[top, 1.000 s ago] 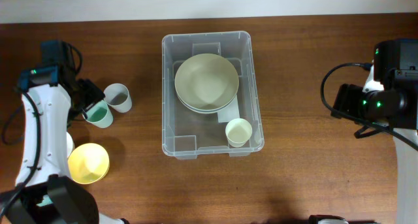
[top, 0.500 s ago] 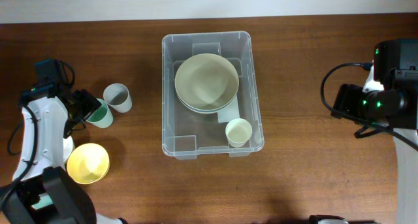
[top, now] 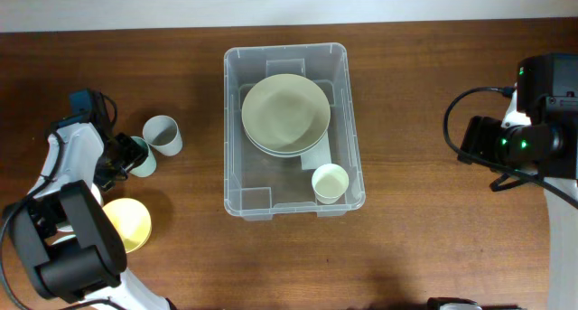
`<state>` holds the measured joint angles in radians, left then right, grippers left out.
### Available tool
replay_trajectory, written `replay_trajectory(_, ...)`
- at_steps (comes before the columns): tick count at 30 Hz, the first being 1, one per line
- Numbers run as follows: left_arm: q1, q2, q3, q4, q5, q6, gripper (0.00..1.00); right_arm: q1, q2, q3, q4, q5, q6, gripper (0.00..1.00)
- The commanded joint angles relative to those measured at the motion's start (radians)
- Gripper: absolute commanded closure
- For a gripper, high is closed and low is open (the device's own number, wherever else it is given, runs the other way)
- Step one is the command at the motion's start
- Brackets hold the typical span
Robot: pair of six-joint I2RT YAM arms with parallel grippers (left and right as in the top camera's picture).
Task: Pack container
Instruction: 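Release the cup and move the left gripper to the mint-green cup, then carry the mint-green cup and lower it into the white cup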
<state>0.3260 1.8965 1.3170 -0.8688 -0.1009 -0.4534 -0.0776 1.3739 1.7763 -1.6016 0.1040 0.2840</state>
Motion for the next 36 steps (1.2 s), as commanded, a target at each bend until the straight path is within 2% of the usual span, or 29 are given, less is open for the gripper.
replay_trajectory(1,0.004,-0.001,0.016,0.013,0.008,0.046,0.57,0.005,0.003,-0.006,0.000,-0.006,0.001,0.27)
replay_trajectory(3,0.004,-0.001,0.047,0.012,0.008,0.060,0.70,0.005,0.003,-0.006,0.000,-0.006,0.001,0.27)
replay_trajectory(9,0.004,-0.001,0.129,-0.026,0.007,0.060,0.86,0.005,0.003,-0.006,0.000,-0.006,0.001,0.27)
replay_trajectory(11,0.004,-0.001,0.166,-0.049,0.006,0.067,0.93,0.005,0.003,-0.006,0.000,-0.006,0.001,0.27)
replay_trajectory(12,0.004,-0.001,0.192,-0.068,0.003,0.067,1.00,0.005,0.003,-0.006,0.001,-0.006,0.001,0.27)
replay_trajectory(20,0.004,-0.029,0.235,-0.121,0.005,0.067,0.99,0.005,0.003,-0.006,0.005,-0.002,0.000,0.26)
replay_trajectory(23,-0.002,-0.095,0.254,-0.137,0.019,0.067,0.99,0.005,0.003,-0.006,0.005,-0.002,0.000,0.26)
replay_trajectory(27,-0.043,-0.228,0.313,-0.182,0.115,0.089,0.99,0.005,0.003,-0.006,0.005,-0.002,0.001,0.26)
replay_trajectory(32,-0.213,-0.404,0.354,-0.228,0.161,0.088,0.99,0.005,0.003,-0.006,0.005,-0.003,0.001,0.26)
replay_trajectory(36,-0.500,-0.473,0.354,-0.228,0.161,0.047,0.99,0.005,0.003,-0.006,0.005,-0.003,0.001,0.26)
